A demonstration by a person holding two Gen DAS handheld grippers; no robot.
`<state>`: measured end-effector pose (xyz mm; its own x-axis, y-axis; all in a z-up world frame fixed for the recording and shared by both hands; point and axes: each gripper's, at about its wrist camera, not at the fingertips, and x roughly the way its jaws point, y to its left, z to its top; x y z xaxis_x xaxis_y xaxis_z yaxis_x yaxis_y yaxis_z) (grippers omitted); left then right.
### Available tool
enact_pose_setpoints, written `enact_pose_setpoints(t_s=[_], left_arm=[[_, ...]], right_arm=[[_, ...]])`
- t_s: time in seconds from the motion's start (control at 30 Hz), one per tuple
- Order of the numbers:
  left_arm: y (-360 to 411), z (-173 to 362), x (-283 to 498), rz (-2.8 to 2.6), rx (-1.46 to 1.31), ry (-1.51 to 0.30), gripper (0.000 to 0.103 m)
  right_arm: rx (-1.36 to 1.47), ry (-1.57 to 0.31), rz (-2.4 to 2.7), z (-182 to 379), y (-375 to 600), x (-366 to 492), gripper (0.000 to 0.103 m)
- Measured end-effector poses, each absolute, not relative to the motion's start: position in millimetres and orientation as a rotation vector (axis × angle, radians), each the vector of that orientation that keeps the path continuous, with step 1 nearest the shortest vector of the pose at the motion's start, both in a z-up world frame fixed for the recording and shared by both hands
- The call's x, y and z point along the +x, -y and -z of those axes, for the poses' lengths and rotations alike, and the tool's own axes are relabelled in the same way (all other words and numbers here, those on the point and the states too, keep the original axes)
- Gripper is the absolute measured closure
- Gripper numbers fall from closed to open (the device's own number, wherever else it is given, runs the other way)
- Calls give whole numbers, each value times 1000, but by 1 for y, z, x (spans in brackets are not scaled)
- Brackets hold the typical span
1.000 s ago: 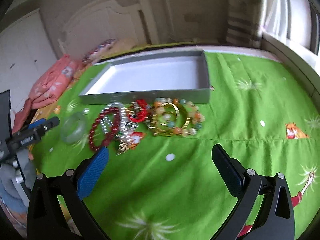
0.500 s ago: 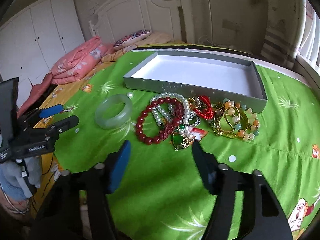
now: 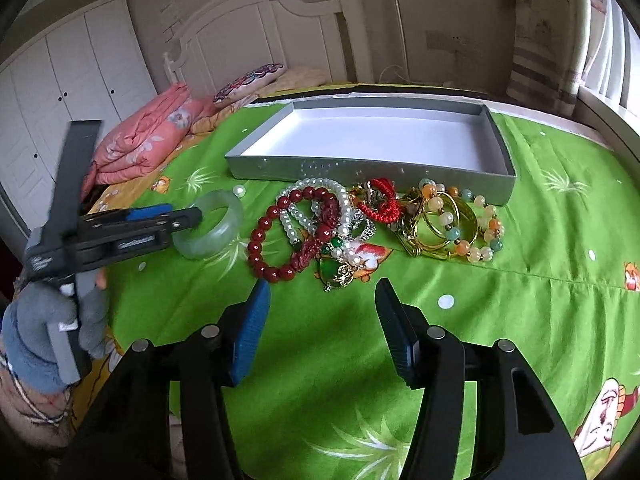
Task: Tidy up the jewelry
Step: 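Grasp the pale green jade bangle with the left gripper and lift it, then carry the jade bangle to the tray with left gripper while right carries red bracelet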
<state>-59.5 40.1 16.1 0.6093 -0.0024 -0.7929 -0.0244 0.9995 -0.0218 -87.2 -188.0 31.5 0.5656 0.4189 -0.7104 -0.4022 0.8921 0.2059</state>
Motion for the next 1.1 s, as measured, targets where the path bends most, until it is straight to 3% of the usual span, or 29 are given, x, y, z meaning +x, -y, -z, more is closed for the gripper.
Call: enact_pose_setpoints(t_s=[0.07, 0.1, 0.17, 0.2, 0.43, 0.67, 1.1], left_arm=[[-35, -15, -56, -19, 18, -911, 55], [-33, -16, -55, -14, 35, -908, 61], [-29, -16, -55, 28, 37, -906, 87], [-27, -16, -55, 19, 55, -899, 89], [-31, -28, -80, -36, 63, -748, 90], [-41, -52, -111, -125, 79, -559, 90], [-51, -74, -149, -116, 30, -447, 90]], right_arm=[[18, -841, -484, -31, 187, -87, 49], [20, -841, -486, -31, 187, -88, 49], [26, -843, -492, -31, 185, -87, 49], [32, -843, -495, -30, 184, -86, 50], [88, -848, -509, -30, 184, -81, 70], [86, -860, -518, -28, 168, -68, 73], [-79, -929, -359, -21, 134, -37, 75]])
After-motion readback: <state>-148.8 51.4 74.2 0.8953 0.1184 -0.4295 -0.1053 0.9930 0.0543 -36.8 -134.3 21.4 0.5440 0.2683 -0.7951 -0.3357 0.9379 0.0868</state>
